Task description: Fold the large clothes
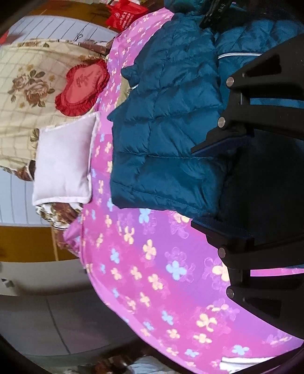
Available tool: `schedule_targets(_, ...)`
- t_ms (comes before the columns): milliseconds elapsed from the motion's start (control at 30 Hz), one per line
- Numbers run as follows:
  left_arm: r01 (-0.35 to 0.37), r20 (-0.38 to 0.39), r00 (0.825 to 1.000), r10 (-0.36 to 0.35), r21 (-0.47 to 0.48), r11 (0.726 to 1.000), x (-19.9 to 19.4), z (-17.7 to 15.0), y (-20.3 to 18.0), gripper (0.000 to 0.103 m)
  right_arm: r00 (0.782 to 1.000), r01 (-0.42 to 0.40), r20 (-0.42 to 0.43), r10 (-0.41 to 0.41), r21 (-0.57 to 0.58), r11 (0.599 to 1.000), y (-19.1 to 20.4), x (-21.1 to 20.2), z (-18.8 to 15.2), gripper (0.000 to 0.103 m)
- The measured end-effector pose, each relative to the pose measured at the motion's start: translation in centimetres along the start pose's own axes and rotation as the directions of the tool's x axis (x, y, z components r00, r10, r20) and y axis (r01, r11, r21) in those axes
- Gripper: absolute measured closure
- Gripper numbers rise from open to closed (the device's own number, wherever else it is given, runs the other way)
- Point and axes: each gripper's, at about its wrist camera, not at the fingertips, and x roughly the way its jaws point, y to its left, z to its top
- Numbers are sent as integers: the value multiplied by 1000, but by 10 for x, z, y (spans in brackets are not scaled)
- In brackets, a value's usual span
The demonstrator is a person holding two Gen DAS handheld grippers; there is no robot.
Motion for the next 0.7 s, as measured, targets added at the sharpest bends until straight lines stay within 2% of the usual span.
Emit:
schedule_targets(133, 24, 13, 1000, -24, 10, 1000, -12, -3, -4, 71, 1000, 6, 18, -5, -53, 999, 5, -30, -18, 22)
schedule_targets(267, 46, 57, 997, -48, 33, 998, -30, 1, -12, 71, 998, -60, 0, 60, 8, 998, 1, -43, -33, 20)
schedule_targets(400, 62, 127, 990, -64, 19, 998, -55, -1, -15, 71, 996, -84, -2, 84, 23, 996, 0, -52, -48, 18)
schedule_targets(533, 32, 128, 991, -37, 44, 999, -66, -9, -23, 71, 995, -103, 12, 103, -6, 995, -1, -67, -54, 18)
schedule_targets(700, 32, 114, 993, -40, 67, 997, -83, -30, -35, 71, 990, -135, 34, 136, -28, 990, -6, -83, -61, 17)
